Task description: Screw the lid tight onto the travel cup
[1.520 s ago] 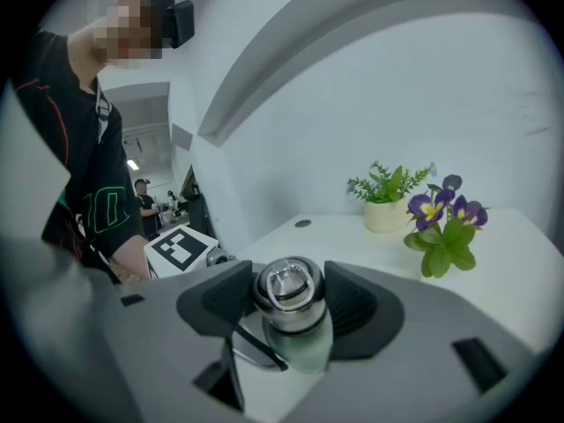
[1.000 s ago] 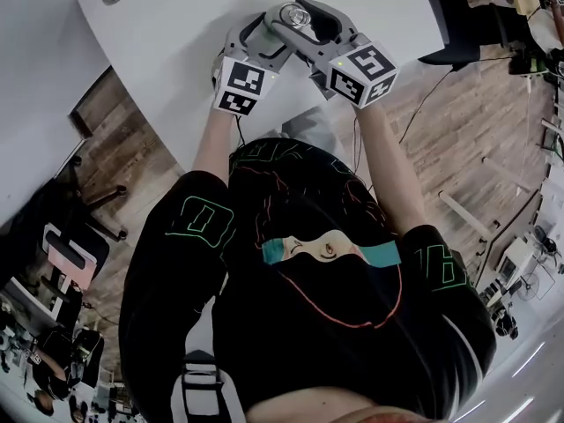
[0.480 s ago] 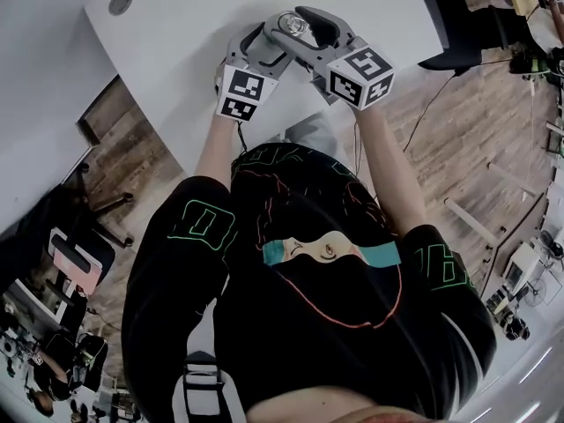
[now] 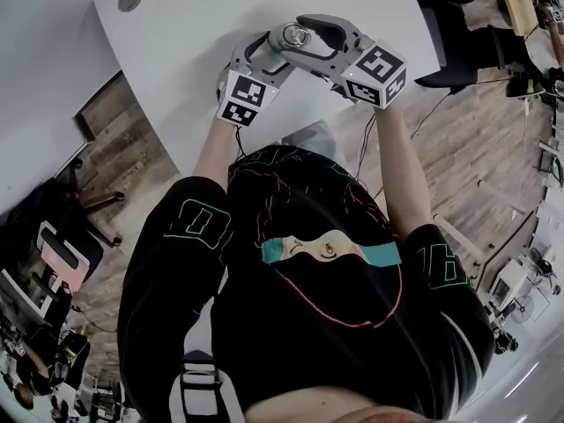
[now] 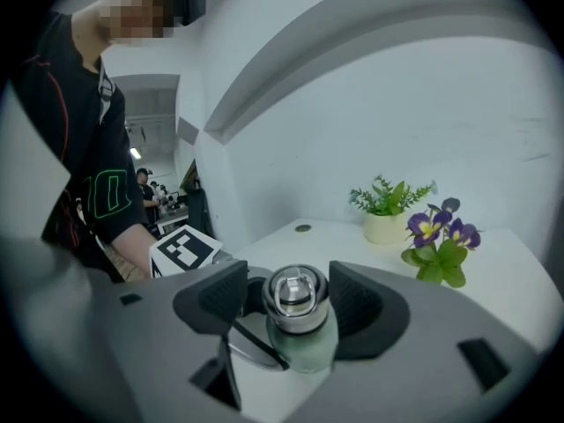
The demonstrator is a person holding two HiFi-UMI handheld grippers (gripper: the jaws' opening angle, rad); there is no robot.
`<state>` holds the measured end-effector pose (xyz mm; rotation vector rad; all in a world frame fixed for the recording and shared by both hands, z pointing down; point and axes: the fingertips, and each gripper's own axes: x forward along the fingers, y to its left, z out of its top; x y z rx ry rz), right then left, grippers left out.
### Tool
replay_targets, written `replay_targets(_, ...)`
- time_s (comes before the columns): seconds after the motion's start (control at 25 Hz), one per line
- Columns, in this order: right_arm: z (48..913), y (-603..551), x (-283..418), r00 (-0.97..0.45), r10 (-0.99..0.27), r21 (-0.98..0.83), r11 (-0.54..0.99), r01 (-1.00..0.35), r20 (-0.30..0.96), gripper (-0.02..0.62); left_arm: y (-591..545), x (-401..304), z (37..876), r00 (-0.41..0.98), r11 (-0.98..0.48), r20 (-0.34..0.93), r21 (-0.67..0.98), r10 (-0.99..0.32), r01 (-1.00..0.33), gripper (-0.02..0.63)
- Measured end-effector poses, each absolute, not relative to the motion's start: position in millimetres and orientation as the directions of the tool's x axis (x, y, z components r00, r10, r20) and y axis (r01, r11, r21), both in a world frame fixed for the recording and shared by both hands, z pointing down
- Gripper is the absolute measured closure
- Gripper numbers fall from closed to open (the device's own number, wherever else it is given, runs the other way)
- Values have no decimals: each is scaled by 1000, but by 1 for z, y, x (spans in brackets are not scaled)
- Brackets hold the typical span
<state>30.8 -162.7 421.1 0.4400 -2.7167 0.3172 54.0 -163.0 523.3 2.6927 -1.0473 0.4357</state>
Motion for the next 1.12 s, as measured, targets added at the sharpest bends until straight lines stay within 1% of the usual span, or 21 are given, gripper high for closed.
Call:
replay_targets(0.2,423,-164,31,-890,-187,-152,951,-270,416,316,-164,55,524,699,-718,348,95,-625,-689,267)
replay_targets(0.36,426,-166,31,-887,-152,-145,961,-236,437,354,-163,55,524,695,-714,348,96,-629,-694,267)
replay_targets(0.52,427,-165,32,-891,-142,-153,962,-228,431,356,-162,55,524,696,-715,352,97,-625,-692,267)
replay_targets(0.76,428,-169,31,-888,-214,-148,944,-296,407,357,-166,52,525,691,-712,350,90,-632,-697,267)
replay_targets(1.12,426,-171,36,-844,-398,-162,864,-477,360,359,-165,52,526,678,-701,363,89,-639,-708,267)
